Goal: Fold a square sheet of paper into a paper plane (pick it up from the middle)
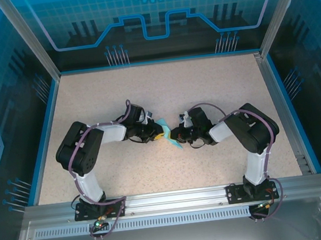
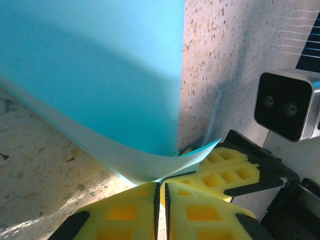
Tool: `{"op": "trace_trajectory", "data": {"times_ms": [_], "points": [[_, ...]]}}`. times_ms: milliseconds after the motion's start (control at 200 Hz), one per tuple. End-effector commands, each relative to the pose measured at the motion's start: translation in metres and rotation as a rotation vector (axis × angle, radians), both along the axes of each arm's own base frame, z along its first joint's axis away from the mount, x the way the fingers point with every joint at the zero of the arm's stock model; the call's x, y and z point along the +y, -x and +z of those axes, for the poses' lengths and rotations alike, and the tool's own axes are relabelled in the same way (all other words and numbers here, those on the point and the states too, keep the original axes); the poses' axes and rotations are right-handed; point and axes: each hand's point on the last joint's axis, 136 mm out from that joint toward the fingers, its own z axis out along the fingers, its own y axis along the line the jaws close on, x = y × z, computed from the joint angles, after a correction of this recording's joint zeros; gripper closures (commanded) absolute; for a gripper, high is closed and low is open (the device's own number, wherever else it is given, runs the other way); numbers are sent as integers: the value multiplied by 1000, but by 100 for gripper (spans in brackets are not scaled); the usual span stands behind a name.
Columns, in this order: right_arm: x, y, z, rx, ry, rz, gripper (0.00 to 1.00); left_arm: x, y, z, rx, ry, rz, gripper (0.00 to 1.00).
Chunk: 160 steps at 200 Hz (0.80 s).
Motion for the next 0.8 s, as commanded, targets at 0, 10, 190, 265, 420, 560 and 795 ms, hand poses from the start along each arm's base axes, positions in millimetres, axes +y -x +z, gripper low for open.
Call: {"op": "trace_trajectory", "data": {"times_ms": [0,10,190,265,420,560,795], "points": [[-10,3,-19,79,42,-25,100,-3,-4,-4,-13,-15,-23,87],[-10,3,-19,80,43,-24,100,-4,-4,-4,-14,-15,-24,87],[-10,3,-21,90,44,-27,100,-3,-4,-9,-3,-24,-24,89],[-10,4,-22,96,44,-26,100,-3,-4,-12,1,-28,-22,89],[-10,4,-24,101,50,-25,100,-2,-4,-16,9,-39,-21,90],[-11,6,-25,106,58,-19,99,-1,-4,-19,17,-56,-24,90],[-8,6,-14,87,52,16,93,2,-3,-24,33,-82,-25,90]]}}
